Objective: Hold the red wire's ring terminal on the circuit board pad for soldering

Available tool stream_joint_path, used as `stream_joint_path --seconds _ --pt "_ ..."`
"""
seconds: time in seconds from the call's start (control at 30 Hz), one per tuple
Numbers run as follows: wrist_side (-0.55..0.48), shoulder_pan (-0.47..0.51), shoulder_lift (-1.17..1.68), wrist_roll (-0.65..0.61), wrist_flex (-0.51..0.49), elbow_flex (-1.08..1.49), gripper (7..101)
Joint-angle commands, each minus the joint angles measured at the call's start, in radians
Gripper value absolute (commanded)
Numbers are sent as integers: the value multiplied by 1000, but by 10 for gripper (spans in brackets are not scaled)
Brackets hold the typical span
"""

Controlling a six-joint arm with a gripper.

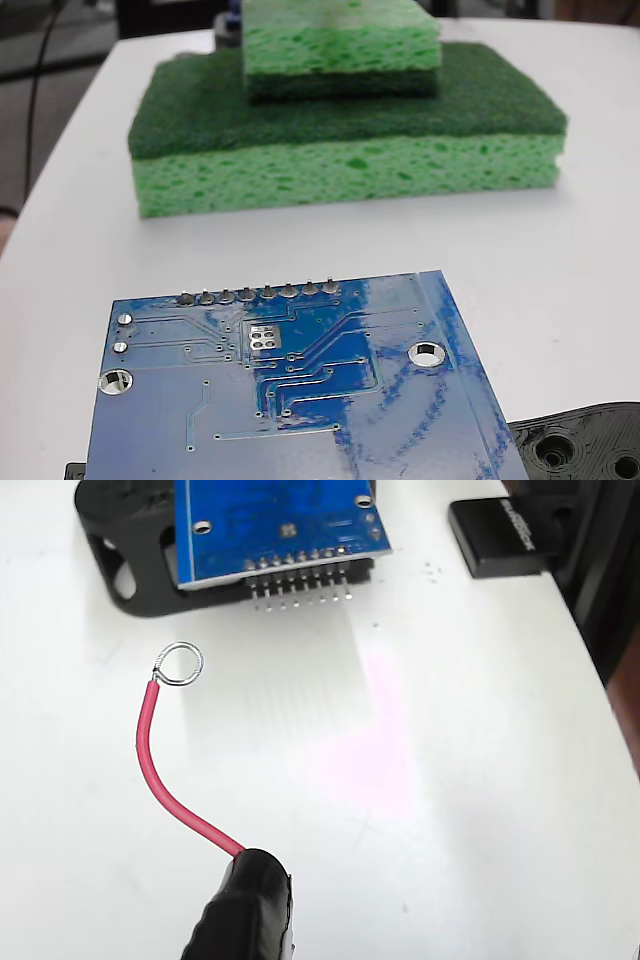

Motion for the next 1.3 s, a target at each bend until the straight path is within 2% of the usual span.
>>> stream_joint_path --seconds 0.03,0.17,0.3,0.67,0.87,1.3 --pt "-2 0 -118 -2 -15 -84 1003" --pt "3 9 -321 -11 -52 -196 1003" --pt "-43 57 -456 -31 -74 -279 1003" --pt "-107 107 -808 -81 -60 -529 1003" --pt "-107 106 -1011 -110 -34 -692 1003" --pt "-97 89 -1127 -126 40 -831 1003"
